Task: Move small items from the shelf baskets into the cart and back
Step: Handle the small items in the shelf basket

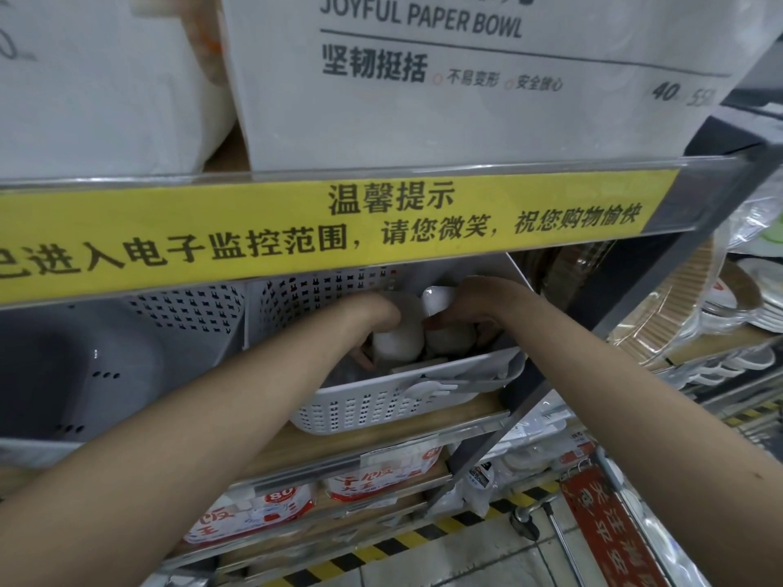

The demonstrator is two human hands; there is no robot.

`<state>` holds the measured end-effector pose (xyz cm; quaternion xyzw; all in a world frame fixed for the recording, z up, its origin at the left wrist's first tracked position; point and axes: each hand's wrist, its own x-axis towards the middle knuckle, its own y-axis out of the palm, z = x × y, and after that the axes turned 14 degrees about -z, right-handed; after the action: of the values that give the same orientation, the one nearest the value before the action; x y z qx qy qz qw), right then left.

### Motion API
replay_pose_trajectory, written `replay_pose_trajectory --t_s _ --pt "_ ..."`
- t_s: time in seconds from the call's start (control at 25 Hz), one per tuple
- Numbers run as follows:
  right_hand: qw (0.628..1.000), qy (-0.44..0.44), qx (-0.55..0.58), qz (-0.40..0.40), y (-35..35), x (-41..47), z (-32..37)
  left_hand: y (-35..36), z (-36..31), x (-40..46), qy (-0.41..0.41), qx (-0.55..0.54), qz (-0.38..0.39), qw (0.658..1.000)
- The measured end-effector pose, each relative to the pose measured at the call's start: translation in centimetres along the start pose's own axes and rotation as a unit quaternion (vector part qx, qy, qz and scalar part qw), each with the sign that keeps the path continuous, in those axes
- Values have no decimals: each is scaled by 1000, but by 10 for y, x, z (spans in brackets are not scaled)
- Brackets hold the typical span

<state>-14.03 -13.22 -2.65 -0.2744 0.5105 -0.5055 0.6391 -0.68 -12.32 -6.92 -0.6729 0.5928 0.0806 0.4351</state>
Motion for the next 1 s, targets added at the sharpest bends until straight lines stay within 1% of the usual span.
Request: replay_pose_trajectory --t_s 0.16,0.4,0.48,0.6,0.68,0.76,0.84,0.88,0.92,1.0 --pt "999 -19 -17 -21 1 2 1 0 -2 -4 -4 -7 -7 1000" --pt "999 -17 -47 -21 -2 -3 1 -6 -2 -5 10 2 -1 1000" --pt "998 -25 -59 -30 -3 -6 1 -10 -4 -7 18 58 -7 998" --pt "993 -56 -81 -64 -5 -11 0 -21 -8 -14 53 179 -36 982" --pt "986 -85 -100 -98 -8 -17 -2 -31 -13 -26 115 239 -61 962" --pt "979 -117 -95 -138 -10 -23 -8 -43 -12 -40 205 308 -117 922" --pt "967 -178 -84 -165 -12 -37 -15 -51 -4 -54 277 345 -161 882" --pt "953 -220 -89 -186 -11 -47 -19 -54 2 -63 306 346 -171 870" --pt "933 -269 -92 -221 -10 -62 -23 -56 8 -71 341 341 -175 859" --pt "865 -361 -97 -334 -7 -94 -34 -58 20 -89 416 335 -167 829"
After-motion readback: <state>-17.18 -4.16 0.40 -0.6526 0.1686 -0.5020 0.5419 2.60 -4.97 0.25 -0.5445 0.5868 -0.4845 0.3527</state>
